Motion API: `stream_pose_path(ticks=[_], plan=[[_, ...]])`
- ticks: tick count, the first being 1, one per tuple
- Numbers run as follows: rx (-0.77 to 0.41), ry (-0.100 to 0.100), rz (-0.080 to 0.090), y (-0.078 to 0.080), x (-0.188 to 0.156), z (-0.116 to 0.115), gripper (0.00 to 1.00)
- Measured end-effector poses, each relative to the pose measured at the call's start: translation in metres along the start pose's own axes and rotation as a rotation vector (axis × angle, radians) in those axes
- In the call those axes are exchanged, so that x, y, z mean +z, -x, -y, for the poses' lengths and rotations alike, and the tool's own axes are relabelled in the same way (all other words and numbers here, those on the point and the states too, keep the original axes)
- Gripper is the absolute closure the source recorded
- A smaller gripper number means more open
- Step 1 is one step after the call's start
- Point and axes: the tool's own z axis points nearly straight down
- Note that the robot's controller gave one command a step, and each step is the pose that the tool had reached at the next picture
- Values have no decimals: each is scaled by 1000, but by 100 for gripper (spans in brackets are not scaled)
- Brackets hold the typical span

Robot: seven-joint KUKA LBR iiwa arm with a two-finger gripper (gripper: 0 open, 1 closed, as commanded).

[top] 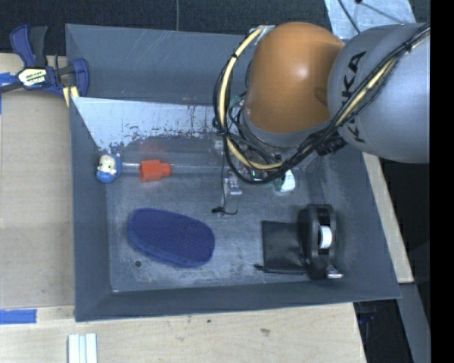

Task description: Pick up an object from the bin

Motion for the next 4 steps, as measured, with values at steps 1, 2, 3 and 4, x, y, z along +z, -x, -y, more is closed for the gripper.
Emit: stream_pose_path(ticks=[1, 2, 3, 4], plan=[[-23, 1, 8, 30, 38, -14, 0], [17, -1, 2, -30, 148, -40, 0], [61, 3, 9, -85, 145, -86, 0], [68, 4, 16, -80, 143, -83, 100]])
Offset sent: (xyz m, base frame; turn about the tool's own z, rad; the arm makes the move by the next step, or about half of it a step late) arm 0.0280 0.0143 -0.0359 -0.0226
